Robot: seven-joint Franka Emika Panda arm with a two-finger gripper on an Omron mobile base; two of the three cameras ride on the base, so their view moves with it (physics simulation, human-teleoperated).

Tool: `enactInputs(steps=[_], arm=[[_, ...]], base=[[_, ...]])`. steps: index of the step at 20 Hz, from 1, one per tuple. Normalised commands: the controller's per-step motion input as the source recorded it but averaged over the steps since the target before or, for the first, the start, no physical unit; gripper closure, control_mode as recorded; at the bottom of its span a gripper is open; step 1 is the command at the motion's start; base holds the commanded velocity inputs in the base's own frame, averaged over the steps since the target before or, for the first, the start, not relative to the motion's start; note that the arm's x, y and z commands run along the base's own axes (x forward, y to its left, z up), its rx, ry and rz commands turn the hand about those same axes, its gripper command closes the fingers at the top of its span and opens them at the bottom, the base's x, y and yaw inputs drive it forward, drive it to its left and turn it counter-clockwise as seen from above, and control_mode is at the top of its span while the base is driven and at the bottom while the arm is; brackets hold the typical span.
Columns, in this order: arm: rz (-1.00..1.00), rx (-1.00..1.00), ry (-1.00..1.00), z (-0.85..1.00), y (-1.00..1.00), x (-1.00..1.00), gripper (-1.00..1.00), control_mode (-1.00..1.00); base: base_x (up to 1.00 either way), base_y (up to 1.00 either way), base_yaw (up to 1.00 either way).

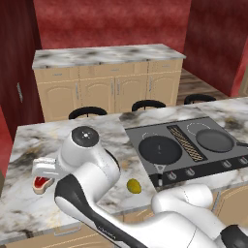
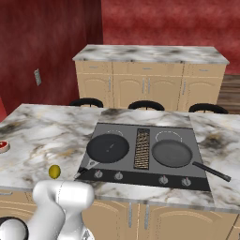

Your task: Place both pans onto different burners. Then place the lemon and the steak on different pans.

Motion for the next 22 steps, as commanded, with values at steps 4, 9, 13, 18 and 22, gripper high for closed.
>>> enactInputs(steps=[4, 9, 13, 18, 22], arm=[[-0.04, -0.02, -0.02, -0.06, 0.10, 0.04, -1.00, -1.00], [-0.07, 0.00, -0.05, -0.13, 0.08, 0.06, -1.00, -1.00], [-0.07, 0.00, -0.02, -0.16, 0.07, 0.18, -1.00, -1.00], [-0.05, 0.01, 0.00, -0.07, 0.06, 0.25, -1.00, -1.00], [-0.01, 0.00, 0.00, -0.10, 0.09, 0.27, -1.00, -1.00]], base=[[0.00, 0.00, 0.00], [0.00, 0.00, 0.00], [0.00, 0.00, 0.00], [0.00, 0.00, 0.00], [0.00, 0.00, 0.00]])
